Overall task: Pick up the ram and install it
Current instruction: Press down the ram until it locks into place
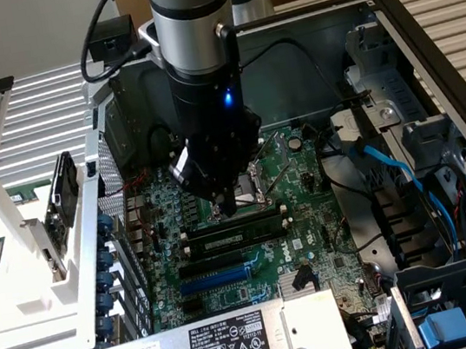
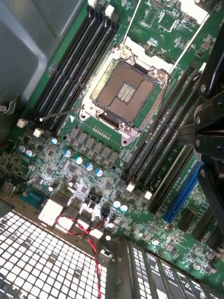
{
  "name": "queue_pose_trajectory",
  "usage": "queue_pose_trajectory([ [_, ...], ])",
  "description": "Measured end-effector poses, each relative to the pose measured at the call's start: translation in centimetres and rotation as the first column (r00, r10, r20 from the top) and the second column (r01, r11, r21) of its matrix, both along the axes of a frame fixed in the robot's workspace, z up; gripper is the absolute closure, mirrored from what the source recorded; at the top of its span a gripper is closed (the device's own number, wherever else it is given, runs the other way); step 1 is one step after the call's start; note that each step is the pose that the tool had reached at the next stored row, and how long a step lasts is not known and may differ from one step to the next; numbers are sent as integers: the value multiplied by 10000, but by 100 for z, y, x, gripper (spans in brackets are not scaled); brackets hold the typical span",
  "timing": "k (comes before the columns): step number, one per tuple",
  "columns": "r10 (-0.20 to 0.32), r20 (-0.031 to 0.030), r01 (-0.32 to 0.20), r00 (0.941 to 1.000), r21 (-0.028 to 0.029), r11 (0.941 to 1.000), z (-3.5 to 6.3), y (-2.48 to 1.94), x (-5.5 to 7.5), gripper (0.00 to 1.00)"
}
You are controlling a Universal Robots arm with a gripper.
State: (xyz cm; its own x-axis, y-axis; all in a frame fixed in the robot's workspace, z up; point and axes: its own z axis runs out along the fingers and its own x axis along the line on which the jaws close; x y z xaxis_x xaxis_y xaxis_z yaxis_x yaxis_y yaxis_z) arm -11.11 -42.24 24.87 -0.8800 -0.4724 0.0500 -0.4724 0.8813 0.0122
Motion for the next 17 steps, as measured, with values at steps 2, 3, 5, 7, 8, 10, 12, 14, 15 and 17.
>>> queue_pose_trajectory([
  [2, -303, 0, 303, 9995, 0, 9995, 0, 0, 0, 90],
  [3, -453, 0, 453, 9990, 0, 9990, 0, 0, 0, 90],
  [5, -759, 0, 759, 9971, 0, 9971, 0, 0, 0, 90],
  [7, -1055, 0, 1055, 9944, 0, 9944, 0, 0, 0, 90],
  [8, -1196, 1, 1196, 9928, 0, 9928, 0, 0, 0, 90],
  [10, -1459, 0, 1459, 9893, -2, 9893, 0, 0, 0, 90],
  [12, -1695, 2, 1695, 9855, -14, 9855, 0, 0, 0, 90],
  [14, -1897, 17, 1897, 9818, -55, 9818, 0, -1, 1, 90],
  [15, -1991, 26, 1991, 9800, -82, 9799, 0, -1, 0, 90],
  [17, -2171, 48, 2172, 9761, -141, 9760, 0, 0, 0, 90],
])
